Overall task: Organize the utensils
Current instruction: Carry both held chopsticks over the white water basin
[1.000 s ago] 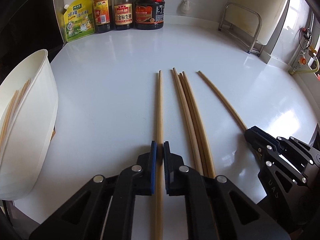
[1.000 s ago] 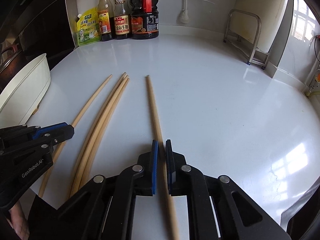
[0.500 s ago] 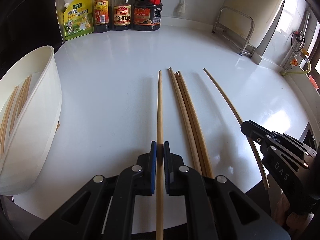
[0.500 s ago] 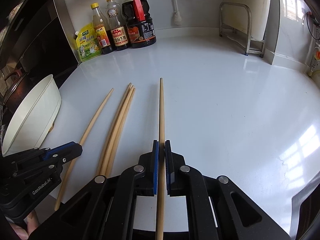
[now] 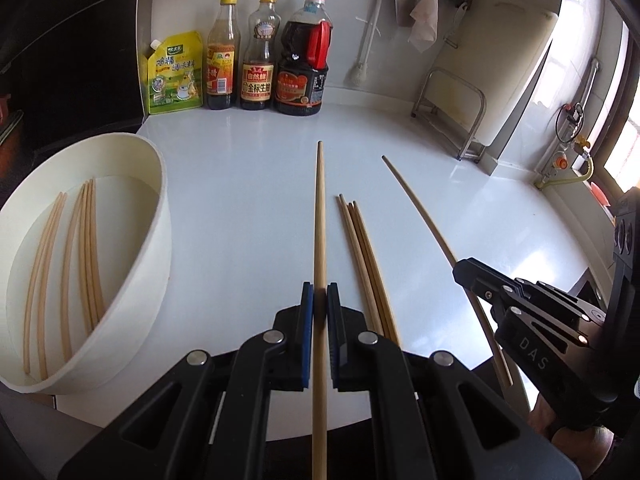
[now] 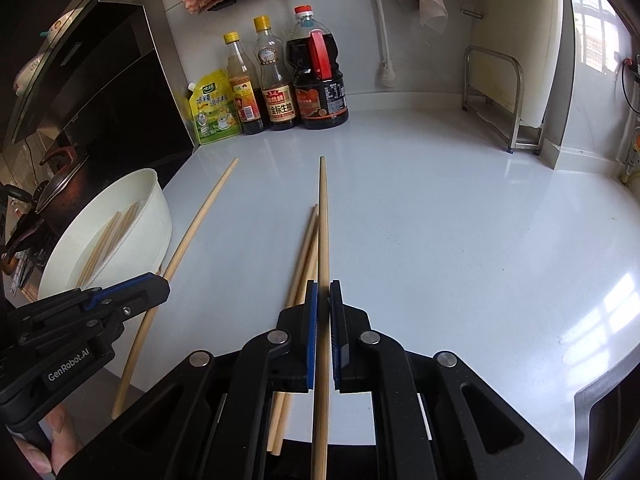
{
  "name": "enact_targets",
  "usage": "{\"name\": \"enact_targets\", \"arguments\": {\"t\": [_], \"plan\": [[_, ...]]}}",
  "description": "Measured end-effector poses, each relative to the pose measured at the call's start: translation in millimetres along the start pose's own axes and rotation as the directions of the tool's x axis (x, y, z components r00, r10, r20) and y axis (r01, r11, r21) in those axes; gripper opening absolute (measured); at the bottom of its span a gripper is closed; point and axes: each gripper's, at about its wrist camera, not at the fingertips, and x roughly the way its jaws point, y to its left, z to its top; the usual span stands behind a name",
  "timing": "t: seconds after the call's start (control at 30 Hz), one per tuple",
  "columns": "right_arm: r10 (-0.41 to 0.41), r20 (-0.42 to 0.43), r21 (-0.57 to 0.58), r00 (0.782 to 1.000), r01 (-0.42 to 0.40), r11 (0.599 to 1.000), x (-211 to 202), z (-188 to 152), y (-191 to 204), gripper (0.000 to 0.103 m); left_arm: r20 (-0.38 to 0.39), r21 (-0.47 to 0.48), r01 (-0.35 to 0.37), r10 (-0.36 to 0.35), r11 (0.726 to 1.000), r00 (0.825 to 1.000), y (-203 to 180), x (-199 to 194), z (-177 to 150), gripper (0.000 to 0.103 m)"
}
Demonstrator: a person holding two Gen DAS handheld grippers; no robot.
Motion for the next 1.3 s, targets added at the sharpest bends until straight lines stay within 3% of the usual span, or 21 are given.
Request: {"name": "enact_targets", "arguments": {"t": [0.3, 0.57, 0.97, 1.3], "plan": [[0.075, 0.036, -0.07, 0.997, -0.073, 0.995, -4.6, 26.6, 59.2, 0.006, 0.122, -0.048, -0.003, 0.008, 0.999, 0.992, 46.8, -55.7, 18.7, 0.007], [0.201, 0.054, -0.127, 0.978, -0.192, 0.973, 8.1, 54.3, 126.0, 0.006, 0.207, -0.129, -0.072, 0.098, 0.989, 0.973, 107.0, -94.1, 28.3, 0.007], [0.332, -0.026, -0.231, 0.943, -0.329, 0.916, 55.2, 68.4, 230.8, 0.006, 0.173, -0.259, -0.198, 0.247, 0.945, 0.954, 204.8, -100.5, 20.4, 0.008], [0.301, -0.169, -0.234, 0.939, -0.335, 0.913, 114.8, 61.2, 273.3, 0.006, 0.067, -0.293, -0.226, 0.256, 0.929, 0.964, 246.2, -59.4, 13.1, 0.008]]}}
